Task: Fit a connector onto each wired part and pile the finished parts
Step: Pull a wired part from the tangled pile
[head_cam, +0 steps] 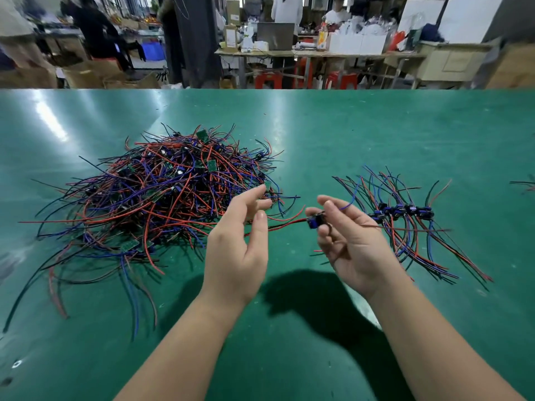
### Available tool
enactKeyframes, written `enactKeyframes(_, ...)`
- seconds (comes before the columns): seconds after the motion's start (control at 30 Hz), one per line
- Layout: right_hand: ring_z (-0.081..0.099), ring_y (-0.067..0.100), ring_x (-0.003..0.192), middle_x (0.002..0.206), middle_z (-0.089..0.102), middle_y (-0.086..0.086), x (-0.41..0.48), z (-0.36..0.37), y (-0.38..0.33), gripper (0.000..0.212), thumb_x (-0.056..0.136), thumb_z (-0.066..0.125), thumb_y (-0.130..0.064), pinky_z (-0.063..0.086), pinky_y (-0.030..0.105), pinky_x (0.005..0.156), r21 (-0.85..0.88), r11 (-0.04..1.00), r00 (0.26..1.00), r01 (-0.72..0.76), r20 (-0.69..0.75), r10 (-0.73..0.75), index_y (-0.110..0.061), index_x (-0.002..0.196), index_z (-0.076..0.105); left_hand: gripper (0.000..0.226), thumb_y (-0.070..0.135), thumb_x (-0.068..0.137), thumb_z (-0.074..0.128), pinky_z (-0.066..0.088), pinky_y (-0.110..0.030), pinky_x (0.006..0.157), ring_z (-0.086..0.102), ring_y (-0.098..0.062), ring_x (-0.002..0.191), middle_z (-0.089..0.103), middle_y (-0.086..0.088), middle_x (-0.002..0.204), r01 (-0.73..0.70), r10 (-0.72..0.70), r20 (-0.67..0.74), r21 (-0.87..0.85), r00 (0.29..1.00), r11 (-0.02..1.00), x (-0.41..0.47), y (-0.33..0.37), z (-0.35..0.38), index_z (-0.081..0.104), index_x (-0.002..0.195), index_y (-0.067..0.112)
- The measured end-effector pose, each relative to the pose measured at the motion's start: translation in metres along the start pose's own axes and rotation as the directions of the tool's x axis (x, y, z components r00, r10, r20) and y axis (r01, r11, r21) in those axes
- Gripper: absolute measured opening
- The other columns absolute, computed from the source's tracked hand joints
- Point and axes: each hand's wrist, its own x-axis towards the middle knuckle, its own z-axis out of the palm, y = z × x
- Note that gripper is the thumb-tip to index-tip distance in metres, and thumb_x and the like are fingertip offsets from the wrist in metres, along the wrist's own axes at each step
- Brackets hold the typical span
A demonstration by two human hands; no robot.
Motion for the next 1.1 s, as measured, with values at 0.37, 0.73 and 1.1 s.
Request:
enactKeyframes(0.37, 0.059, 0.005, 0.049, 0.068, 0.069, 0.007, -0.003, 0.001, 0.003, 0.009, 0.064, 0.066, -0.007, 0.047, 0.011, 0.048, -0.087, 0.983, 0.979, -0.164, 0.106, 0.173, -0.012, 0.063, 0.073, 0.019, 0.026, 0.082, 0.068, 0.051, -0.024, 0.047, 0.067, -0.019, 0.056, 0.073, -0.007, 0.081, 0.692, -0.493, 0.521, -0.305, 0.697, 0.655, -0.007, 0.015, 0.010, 0.071, 0.089, 0.008)
enactKeyframes(0.73, 0.056, 0.006, 0.049, 0.058, 0.062, -0.001, 0.001, -0.009, 0.001, 0.014, 0.061, 0.069, -0.011, 0.048, 0.014, 0.054, -0.175, 0.979, 0.983, -0.101, 0.132, 0.125, -0.015, 0.071, 0.078, 0.024, 0.037, 0.071, 0.065, 0.043, -0.017, 0.038, 0.059, -0.010, 0.043, 0.071, -0.006, 0.070, 0.762, -0.477, 0.627, -0.318, 0.615, 0.565, -0.001, 0.018, 0.004, 0.074, 0.066, 0.015)
enactKeyframes(1.1, 0.061, 0.010, 0.053, 0.057, 0.065, 0.002, 0.004, -0.010, 0.008, 0.002, 0.062, 0.073, -0.013, 0.047, 0.017, 0.052, -0.360, 0.932, 0.999, 0.050, 0.028, -0.042, -0.014, 0.060, 0.072, 0.013, 0.010, 0.075, 0.074, 0.053, -0.021, 0.052, 0.066, -0.013, 0.056, 0.067, -0.006, 0.065, 0.761, -0.551, 0.543, -0.308, 0.634, 0.571, -0.001, 0.007, 0.006, 0.071, 0.088, 0.006)
